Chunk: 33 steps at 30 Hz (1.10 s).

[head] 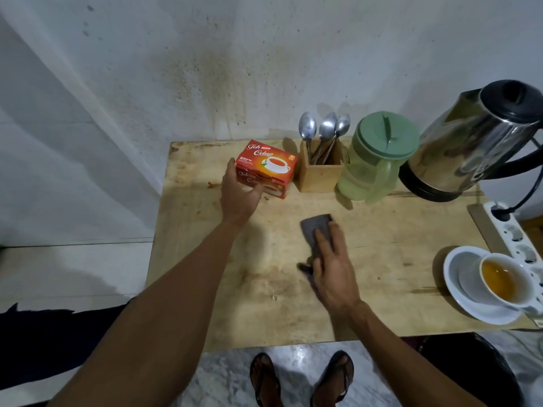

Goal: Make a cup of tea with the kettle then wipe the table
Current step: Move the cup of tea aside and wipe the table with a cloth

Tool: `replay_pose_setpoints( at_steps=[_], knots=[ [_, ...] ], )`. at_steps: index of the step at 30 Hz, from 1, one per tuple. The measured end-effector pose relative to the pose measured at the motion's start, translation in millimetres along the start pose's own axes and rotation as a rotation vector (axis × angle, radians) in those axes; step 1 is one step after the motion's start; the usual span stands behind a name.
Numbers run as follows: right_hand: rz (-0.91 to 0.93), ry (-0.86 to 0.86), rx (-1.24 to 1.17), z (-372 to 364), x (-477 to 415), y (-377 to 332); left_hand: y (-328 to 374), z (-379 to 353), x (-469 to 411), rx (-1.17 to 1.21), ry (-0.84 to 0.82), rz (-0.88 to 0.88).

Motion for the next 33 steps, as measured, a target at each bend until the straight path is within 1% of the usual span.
replay_pose_setpoints(
  at_steps=[3, 5, 7, 12, 14, 16, 19, 20, 21, 23, 27, 30, 31, 33],
  knots=[
    [-0.193, 0.096, 0.002, 24.5, -20.2, 35.6, -6.4, 0.4, 9.9, -0.030, 0.022, -0.009],
    [-0.199, 0.091, 0.021, 21.9, -26.3, 35.2, -9.3, 2.4, 17.6, -0.038, 0.026, 0.004],
    [-0.117, 0.038, 0.037, 2.9, -20.5, 11.2, -7.7, 3.5, 26.6, -0.055, 0.024, 0.018],
    [0.234, -0.120, -0.011, -50.7, 27.1, -75.3, -2.8, 3.8, 44.3, -0.091, 0.000, 0.053],
    [0.278, -0.167, -0.045, -56.2, 33.1, -80.2, -3.8, 4.1, 49.5, -0.084, -0.043, 0.080],
    [0.227, -0.126, -0.055, -41.9, 23.7, -67.2, -5.1, 11.4, 53.9, -0.133, -0.084, 0.078],
    [0.005, -0.042, -0.008, -14.9, -1.5, -29.7, -15.9, 30.1, 57.7, -0.340, -0.140, 0.028],
    [-0.034, -0.037, 0.010, -11.2, -6.9, -24.7, -20.5, 35.3, 58.7, -0.415, -0.159, 0.003],
    [-0.030, -0.036, 0.031, -12.1, -9.1, -27.0, -25.0, 39.4, 59.8, -0.461, -0.176, -0.020],
    [0.046, -0.060, 0.037, -30.7, -5.5, -48.0, -30.8, 45.2, 61.4, -0.463, -0.205, -0.039],
    [0.274, -0.159, -0.078, -78.9, 36.1, -125.7, -26.1, 49.4, 62.5, -0.371, -0.261, 0.034],
    [0.522, -0.209, -0.133, -95.2, 76.0, -180.1, -25.7, 53.3, 69.1, -0.381, -0.321, 0.045],
    [0.566, -0.194, -0.146, -94.9, 83.6, -185.1, -27.6, 55.2, 72.4, -0.407, -0.348, 0.031],
    [0.508, -0.162, -0.183, -83.8, 84.3, -169.8, -34.9, 64.4, 80.0, -0.481, -0.373, -0.011]
  ],
)
Point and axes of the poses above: each hand's wrist, its own x-axis away from the middle knuckle, its own z-axis out of the back of the hand, y = z × x, the point moved 10 cm from there along -x, towards the middle knuckle, and after that the axes turned 8 degrees about x, right-handed, at the moved point
